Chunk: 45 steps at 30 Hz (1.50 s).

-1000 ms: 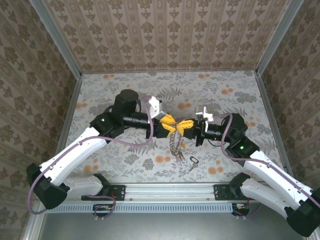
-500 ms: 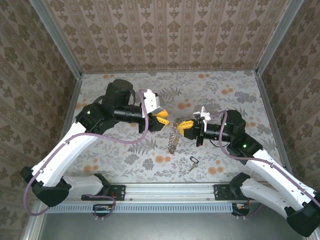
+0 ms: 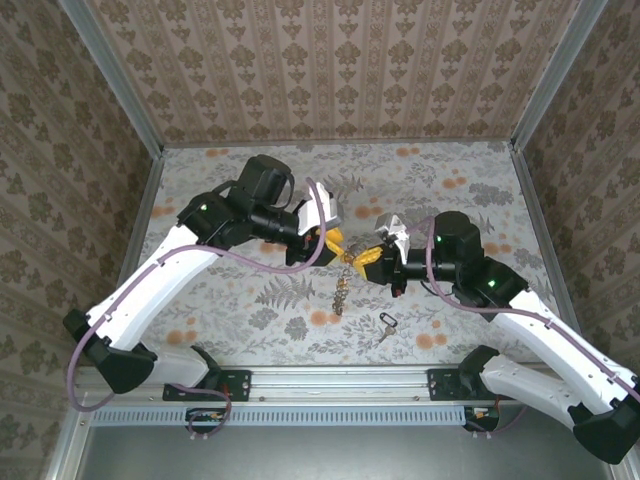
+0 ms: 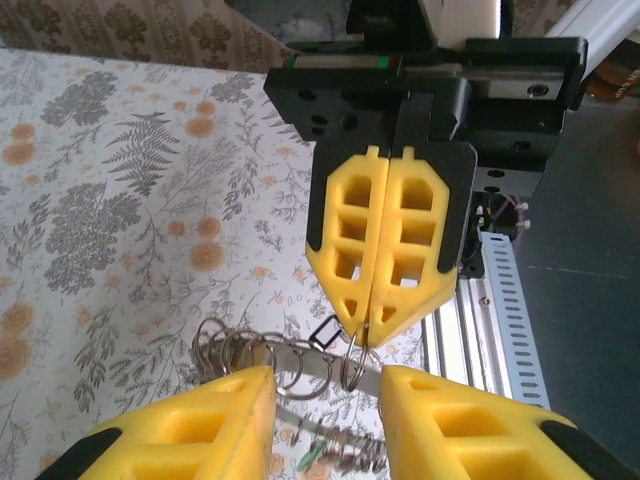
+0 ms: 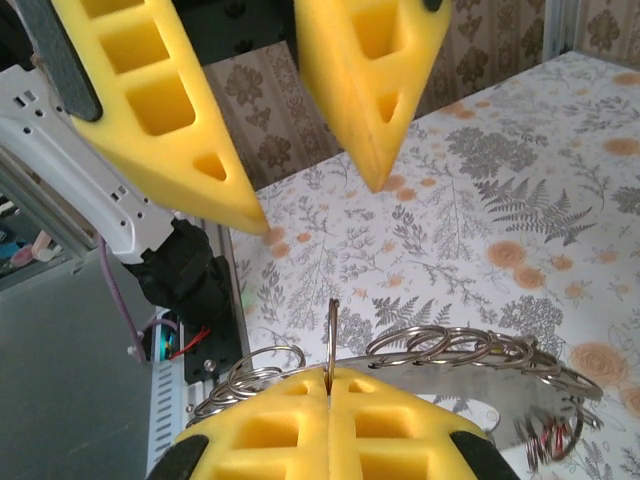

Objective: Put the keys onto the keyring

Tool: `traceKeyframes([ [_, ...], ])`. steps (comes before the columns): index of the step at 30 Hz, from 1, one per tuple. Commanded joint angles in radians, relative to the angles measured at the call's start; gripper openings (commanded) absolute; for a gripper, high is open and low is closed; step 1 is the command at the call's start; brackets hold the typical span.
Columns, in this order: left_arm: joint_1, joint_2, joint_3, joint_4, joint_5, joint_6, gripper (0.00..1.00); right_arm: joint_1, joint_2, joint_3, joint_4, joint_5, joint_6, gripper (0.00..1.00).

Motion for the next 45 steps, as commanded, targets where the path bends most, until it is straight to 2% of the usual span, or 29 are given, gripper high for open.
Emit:
traceKeyframes([
  [1, -0.001, 0.024, 0.035, -0.065, 0.061, 0.054, 0.35, 0.014, -0.009, 0.051, -0.023, 0.01, -0.034, 0.0],
  [11, -0.017, 0.05, 0.033, -0.106, 0.139, 0.068, 0.35, 0.024, 0.0, 0.058, -0.011, -0.015, -0.043, 0.0],
  [30, -0.039, 0.093, 0.037, -0.153, 0.108, 0.087, 0.33, 0.046, 0.005, 0.064, -0.012, -0.018, -0.058, 0.0],
  [45, 0.022, 0.026, -0.007, -0.087, 0.116, 0.062, 0.31, 0.049, 0.02, 0.066, -0.021, -0.012, -0.063, 0.0],
])
